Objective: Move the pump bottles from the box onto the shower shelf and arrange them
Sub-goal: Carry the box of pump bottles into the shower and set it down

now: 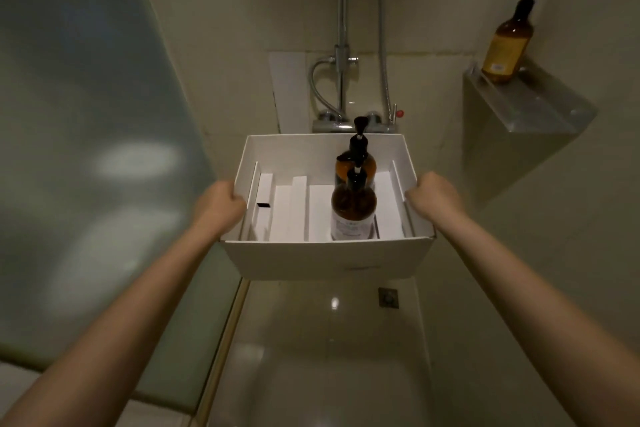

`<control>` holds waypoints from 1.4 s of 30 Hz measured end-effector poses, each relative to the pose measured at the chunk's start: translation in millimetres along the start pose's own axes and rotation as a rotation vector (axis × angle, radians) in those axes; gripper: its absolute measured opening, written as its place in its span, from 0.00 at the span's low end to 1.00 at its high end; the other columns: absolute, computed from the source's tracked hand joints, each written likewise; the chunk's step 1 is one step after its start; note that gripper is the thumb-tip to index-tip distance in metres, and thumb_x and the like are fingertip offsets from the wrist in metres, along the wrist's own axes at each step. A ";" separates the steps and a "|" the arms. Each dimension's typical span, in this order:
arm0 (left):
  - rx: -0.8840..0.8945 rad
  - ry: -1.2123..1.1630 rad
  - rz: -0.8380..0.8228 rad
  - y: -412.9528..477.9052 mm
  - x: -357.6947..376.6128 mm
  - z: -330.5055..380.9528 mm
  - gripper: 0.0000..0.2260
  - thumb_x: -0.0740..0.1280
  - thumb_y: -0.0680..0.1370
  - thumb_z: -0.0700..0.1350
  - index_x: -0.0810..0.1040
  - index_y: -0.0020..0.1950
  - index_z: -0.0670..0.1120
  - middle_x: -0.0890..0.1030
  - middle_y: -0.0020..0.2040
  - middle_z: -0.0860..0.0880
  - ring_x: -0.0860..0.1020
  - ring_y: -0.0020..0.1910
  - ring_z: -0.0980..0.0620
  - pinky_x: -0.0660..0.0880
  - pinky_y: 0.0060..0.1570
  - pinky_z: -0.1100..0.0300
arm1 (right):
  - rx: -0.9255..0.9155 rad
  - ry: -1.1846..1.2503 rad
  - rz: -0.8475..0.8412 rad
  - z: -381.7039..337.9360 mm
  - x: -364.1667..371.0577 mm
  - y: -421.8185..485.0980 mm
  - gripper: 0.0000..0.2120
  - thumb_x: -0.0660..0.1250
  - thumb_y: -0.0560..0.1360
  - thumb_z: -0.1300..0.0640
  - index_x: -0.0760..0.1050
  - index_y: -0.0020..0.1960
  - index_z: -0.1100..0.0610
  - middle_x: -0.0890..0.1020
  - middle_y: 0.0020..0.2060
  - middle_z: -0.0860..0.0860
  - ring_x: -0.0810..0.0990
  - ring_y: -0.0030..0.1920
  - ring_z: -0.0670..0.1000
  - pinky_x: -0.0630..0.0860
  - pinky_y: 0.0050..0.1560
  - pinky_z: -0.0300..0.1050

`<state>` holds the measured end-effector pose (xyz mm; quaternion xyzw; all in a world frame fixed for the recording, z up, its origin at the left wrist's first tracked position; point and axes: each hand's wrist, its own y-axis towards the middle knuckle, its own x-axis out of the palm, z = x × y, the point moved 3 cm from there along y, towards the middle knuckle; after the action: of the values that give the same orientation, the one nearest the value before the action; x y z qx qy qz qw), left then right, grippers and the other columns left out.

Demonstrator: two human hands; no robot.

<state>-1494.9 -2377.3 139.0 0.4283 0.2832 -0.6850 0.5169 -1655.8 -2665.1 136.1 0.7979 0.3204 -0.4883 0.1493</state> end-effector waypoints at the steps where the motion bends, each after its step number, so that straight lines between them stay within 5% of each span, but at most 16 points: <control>1: -0.009 0.002 -0.007 0.0 9.7 -6.0 0.10 0.59 0.73 0.37 0.77 0.50 0.36 0.80 0.49 0.33 0.77 0.49 0.35 0.70 0.43 0.53 | 0.012 -0.004 -0.003 3.3 9.9 0.9 0.10 0.60 0.75 0.59 0.77 0.51 0.63 0.81 0.44 0.59 0.80 0.46 0.60 0.79 0.46 0.52; 9: -0.004 -0.025 -0.072 15.4 86.7 -46.1 0.11 0.58 0.75 0.38 0.77 0.52 0.37 0.80 0.48 0.34 0.77 0.47 0.34 0.72 0.45 0.53 | 0.100 0.054 -0.069 45.0 96.8 9.0 0.09 0.60 0.77 0.58 0.76 0.48 0.62 0.80 0.43 0.59 0.80 0.44 0.59 0.79 0.46 0.55; 12: 0.032 -0.059 -0.122 25.4 123.4 -63.2 0.10 0.58 0.74 0.37 0.76 0.51 0.36 0.80 0.46 0.33 0.78 0.45 0.34 0.76 0.46 0.45 | 0.141 0.085 -0.091 65.1 133.3 15.1 0.12 0.60 0.77 0.57 0.76 0.50 0.64 0.81 0.46 0.61 0.80 0.46 0.62 0.79 0.49 0.57; 16: 0.015 -0.052 -0.137 30.6 180.4 -91.1 0.07 0.59 0.75 0.38 0.74 0.45 0.35 0.79 0.42 0.33 0.77 0.42 0.35 0.75 0.45 0.44 | 0.174 0.105 -0.118 97.2 185.9 25.9 0.13 0.59 0.77 0.58 0.75 0.52 0.66 0.80 0.46 0.62 0.79 0.48 0.62 0.76 0.46 0.50; 20: 0.021 -0.085 -0.168 32.0 242.2 -122.3 0.08 0.58 0.76 0.38 0.73 0.47 0.35 0.78 0.42 0.34 0.77 0.41 0.37 0.75 0.44 0.44 | 0.214 0.044 -0.114 127.8 242.8 35.5 0.14 0.58 0.78 0.56 0.75 0.54 0.65 0.79 0.48 0.62 0.78 0.51 0.63 0.76 0.52 0.53; 23: 0.033 -0.085 -0.168 31.2 289.8 -146.2 0.08 0.58 0.76 0.38 0.73 0.46 0.35 0.78 0.41 0.35 0.76 0.41 0.37 0.74 0.42 0.45 | 0.196 -0.010 -0.085 152.9 288.7 42.8 0.14 0.57 0.78 0.56 0.76 0.54 0.62 0.79 0.49 0.60 0.79 0.49 0.61 0.73 0.46 0.48; 27: 0.038 -0.021 -0.144 25.7 354.2 -180.1 0.06 0.59 0.76 0.39 0.70 0.40 0.39 0.76 0.36 0.39 0.73 0.35 0.41 0.64 0.34 0.55 | 0.152 -0.056 -0.074 186.6 351.8 49.7 0.13 0.57 0.78 0.57 0.76 0.53 0.63 0.80 0.48 0.60 0.78 0.47 0.60 0.70 0.42 0.45; 36: 0.025 -0.034 -0.100 16.9 501.6 -262.2 0.10 0.60 0.76 0.39 0.63 0.36 0.45 0.65 0.27 0.53 0.63 0.25 0.57 0.54 0.26 0.61 | 0.125 -0.023 -0.085 257.9 498.5 70.2 0.11 0.58 0.77 0.58 0.77 0.50 0.63 0.80 0.44 0.59 0.73 0.39 0.55 0.67 0.38 0.43; 42: 0.019 -0.036 -0.131 17.1 601.7 -317.1 0.06 0.60 0.76 0.39 0.69 0.40 0.40 0.74 0.34 0.41 0.75 0.36 0.40 0.68 0.34 0.53 | 0.130 -0.049 -0.102 307.9 596.8 82.2 0.11 0.57 0.79 0.57 0.75 0.51 0.61 0.79 0.45 0.57 0.72 0.40 0.52 0.66 0.40 0.41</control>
<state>-1444.8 -2399.2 -539.2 0.4012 0.2948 -0.7277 0.4718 -1622.6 -2678.3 -539.5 0.7763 0.3245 -0.5346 0.0797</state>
